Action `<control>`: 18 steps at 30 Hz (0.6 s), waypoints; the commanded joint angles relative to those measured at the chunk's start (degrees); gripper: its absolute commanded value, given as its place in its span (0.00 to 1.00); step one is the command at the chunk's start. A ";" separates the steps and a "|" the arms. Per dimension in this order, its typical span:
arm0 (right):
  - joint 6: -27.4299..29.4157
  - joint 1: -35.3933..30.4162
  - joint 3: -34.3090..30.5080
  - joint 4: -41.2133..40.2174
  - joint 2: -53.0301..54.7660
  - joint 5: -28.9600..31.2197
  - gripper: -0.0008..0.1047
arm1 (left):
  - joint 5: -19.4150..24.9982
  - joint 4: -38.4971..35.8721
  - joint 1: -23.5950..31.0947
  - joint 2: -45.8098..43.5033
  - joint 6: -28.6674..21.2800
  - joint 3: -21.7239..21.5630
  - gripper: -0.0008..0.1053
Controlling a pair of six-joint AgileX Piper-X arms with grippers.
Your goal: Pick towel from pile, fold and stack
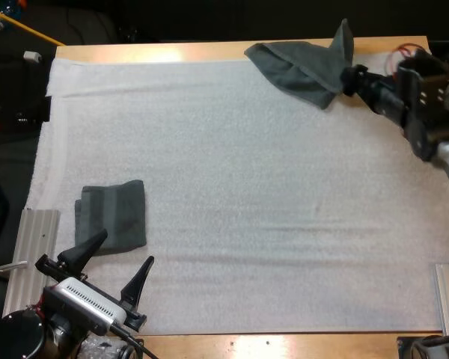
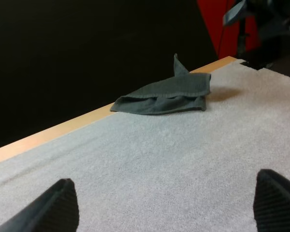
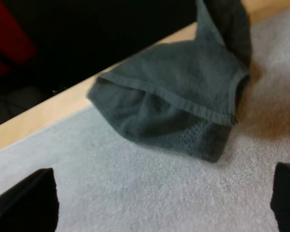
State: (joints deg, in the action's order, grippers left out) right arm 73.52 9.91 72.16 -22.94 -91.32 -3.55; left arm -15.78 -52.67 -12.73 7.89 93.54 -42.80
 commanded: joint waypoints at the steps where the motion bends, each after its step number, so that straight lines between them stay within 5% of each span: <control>1: -0.34 0.06 2.46 0.46 -2.72 0.41 0.82 | -0.37 0.10 -0.23 0.17 0.47 -0.42 0.68; 18: -3.23 -0.59 16.10 1.14 -24.24 2.91 0.82 | -0.37 0.10 -0.23 0.17 1.17 -0.42 0.68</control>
State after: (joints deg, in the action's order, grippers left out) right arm 70.63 9.52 87.43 -22.63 -115.45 -1.15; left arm -15.78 -52.67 -12.73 7.89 93.98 -42.80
